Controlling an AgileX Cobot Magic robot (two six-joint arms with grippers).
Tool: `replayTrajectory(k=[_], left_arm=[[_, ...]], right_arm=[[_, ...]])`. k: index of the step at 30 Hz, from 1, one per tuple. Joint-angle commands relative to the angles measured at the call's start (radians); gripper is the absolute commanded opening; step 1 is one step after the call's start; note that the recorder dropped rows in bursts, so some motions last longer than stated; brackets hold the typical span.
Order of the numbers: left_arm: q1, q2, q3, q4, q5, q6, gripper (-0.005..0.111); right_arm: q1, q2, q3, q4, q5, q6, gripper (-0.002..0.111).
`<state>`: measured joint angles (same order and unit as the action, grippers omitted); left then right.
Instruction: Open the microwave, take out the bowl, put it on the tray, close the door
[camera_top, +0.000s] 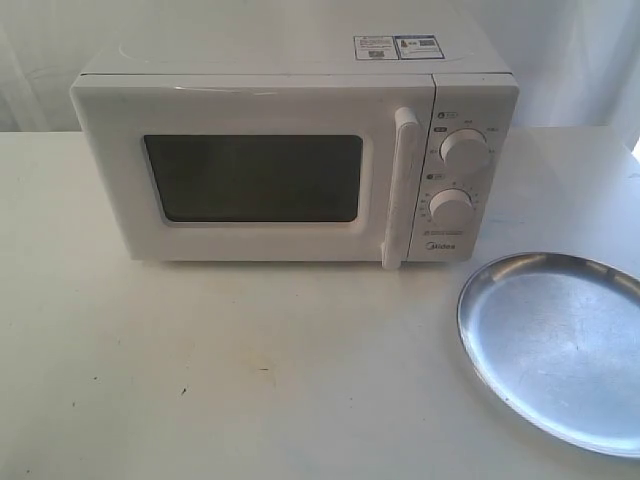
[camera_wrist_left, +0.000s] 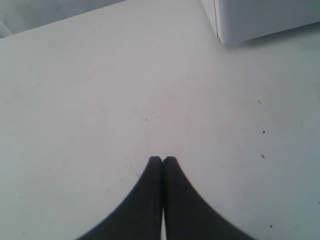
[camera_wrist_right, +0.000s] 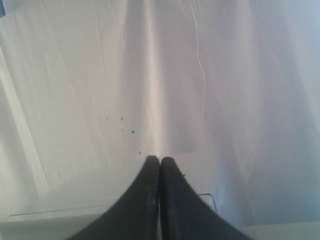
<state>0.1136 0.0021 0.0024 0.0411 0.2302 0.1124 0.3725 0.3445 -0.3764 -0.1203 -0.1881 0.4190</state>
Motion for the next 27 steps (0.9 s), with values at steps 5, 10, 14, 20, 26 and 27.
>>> replayTrajectory(k=[5, 10, 14, 20, 26, 27], left_arm=[[-0.006, -0.002, -0.002, -0.007, 0.001, -0.003, 0.000], [-0.006, -0.002, -0.002, -0.007, 0.001, -0.003, 0.000], [-0.006, -0.002, -0.002, -0.007, 0.001, -0.003, 0.000], [-0.006, -0.002, -0.002, -0.007, 0.001, -0.003, 0.000], [-0.006, -0.002, -0.002, -0.007, 0.001, -0.003, 0.000], [-0.006, -0.002, -0.002, -0.007, 0.001, -0.003, 0.000]], right_arm=[[0.007, 0.474, -0.416, -0.037, 0.484, -0.231, 0.000], [0.007, 0.685, -0.403, 0.174, 0.461, -0.660, 0.000], [0.007, 0.857, -0.400, 0.477, 0.413, -0.957, 0.000], [0.007, 0.976, -0.400, 1.016, 0.339, -1.484, 0.000], [0.007, 0.946, -0.400, 1.417, 0.304, -1.746, 0.000], [0.007, 0.926, -0.400, 1.509, 0.269, -1.722, 0.000]])
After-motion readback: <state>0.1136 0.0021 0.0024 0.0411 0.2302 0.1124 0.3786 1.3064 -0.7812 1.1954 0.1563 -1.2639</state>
